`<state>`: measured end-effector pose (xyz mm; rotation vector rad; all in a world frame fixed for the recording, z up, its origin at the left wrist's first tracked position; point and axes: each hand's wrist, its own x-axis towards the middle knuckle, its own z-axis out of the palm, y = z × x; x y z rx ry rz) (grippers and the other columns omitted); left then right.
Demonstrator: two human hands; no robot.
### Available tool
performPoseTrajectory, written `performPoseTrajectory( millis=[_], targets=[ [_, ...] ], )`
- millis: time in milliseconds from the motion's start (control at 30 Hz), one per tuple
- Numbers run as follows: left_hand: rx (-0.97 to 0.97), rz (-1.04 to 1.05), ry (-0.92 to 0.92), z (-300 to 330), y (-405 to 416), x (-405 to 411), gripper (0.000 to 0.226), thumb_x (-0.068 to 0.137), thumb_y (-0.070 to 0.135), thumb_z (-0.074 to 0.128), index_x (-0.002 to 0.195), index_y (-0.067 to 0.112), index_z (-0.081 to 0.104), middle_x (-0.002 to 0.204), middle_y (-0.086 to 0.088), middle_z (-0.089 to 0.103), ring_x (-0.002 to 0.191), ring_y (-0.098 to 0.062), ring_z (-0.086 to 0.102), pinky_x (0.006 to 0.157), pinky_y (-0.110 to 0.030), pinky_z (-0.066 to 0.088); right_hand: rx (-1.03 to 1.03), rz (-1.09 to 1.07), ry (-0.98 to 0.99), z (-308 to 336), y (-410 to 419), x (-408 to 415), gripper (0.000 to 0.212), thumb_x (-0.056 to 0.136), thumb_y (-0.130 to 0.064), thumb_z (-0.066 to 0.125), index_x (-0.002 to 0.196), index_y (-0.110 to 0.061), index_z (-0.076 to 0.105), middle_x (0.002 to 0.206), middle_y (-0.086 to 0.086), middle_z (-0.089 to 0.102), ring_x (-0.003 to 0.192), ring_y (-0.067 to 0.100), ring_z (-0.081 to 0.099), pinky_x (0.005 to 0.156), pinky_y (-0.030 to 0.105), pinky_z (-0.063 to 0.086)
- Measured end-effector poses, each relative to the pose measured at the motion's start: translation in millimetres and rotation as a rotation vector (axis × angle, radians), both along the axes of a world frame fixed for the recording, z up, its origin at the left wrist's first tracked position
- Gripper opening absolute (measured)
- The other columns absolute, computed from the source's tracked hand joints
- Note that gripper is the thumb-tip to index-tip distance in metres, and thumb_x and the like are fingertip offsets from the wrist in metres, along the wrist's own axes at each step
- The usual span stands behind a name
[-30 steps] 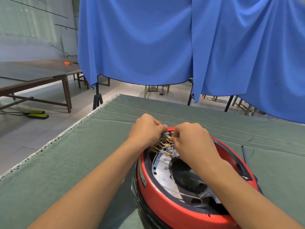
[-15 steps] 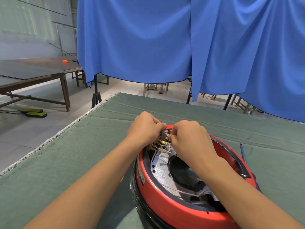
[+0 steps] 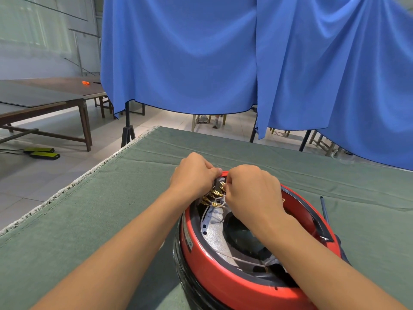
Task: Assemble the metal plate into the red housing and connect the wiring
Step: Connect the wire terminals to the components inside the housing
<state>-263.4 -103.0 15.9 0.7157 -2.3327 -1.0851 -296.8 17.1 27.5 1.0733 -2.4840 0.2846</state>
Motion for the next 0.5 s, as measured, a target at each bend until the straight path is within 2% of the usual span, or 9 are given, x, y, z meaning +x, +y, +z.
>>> performPoseTrajectory(
  millis=[100,200,267,367,500],
  targets=[
    [-0.007,0.004,-0.004,-0.3,-0.3,-0.5,0.040,0.089,0.032,0.065,0.060,0.004,0.069,0.027,0.009,0.039,0.049,-0.018,0.044,0.059,-0.030,0.040,0.002,0.014,0.011,-1.3,-1.5,-0.3,0.013,0.090,-0.025,0.052,0.089,-0.017,0.063,0.081,0.001,0.056,0.081,0.024,0.062,0.065,0.031,0.043],
    [-0.023,0.004,0.008,-0.4,-0.5,-0.8,0.040,0.088,0.032,0.065,0.064,0.001,0.071,0.032,0.007,0.039,0.049,-0.020,0.043,0.059,-0.031,0.040,-0.003,0.013,0.023,-2.0,-2.2,-1.9,0.012,0.089,-0.026,0.054,0.088,-0.017,0.062,0.076,-0.001,0.046,0.081,0.025,0.062,0.063,0.030,0.039],
    [-0.036,0.002,-0.005,-0.2,-0.6,-0.5,0.042,0.089,0.033,0.065,0.063,0.000,0.070,0.034,0.006,0.040,0.049,-0.021,0.042,0.058,-0.031,0.040,0.010,0.024,0.029,-2.8,-2.1,-2.6,0.012,0.090,-0.024,0.053,0.090,-0.017,0.063,0.078,0.000,0.050,0.081,0.025,0.062,0.063,0.030,0.039],
    [-0.063,0.009,-0.032,0.0,-1.6,-0.4,0.050,0.088,0.032,0.065,0.045,0.009,0.056,0.027,0.006,0.036,0.045,-0.019,0.039,0.055,-0.029,0.035,-0.013,0.018,0.011,-1.9,-1.8,-3.8,0.015,0.091,-0.024,0.051,0.092,-0.018,0.065,0.089,0.002,0.064,0.082,0.025,0.063,0.065,0.031,0.045],
    [-0.069,0.006,-0.029,-0.1,-1.9,-1.4,0.048,0.088,0.032,0.065,0.046,0.011,0.057,0.033,0.006,0.035,0.046,-0.020,0.038,0.055,-0.029,0.034,-0.006,0.023,0.028,-2.2,-3.0,-5.0,0.018,0.092,-0.026,0.049,0.094,-0.018,0.065,0.094,0.002,0.065,0.085,0.026,0.062,0.065,0.031,0.042]
  ],
)
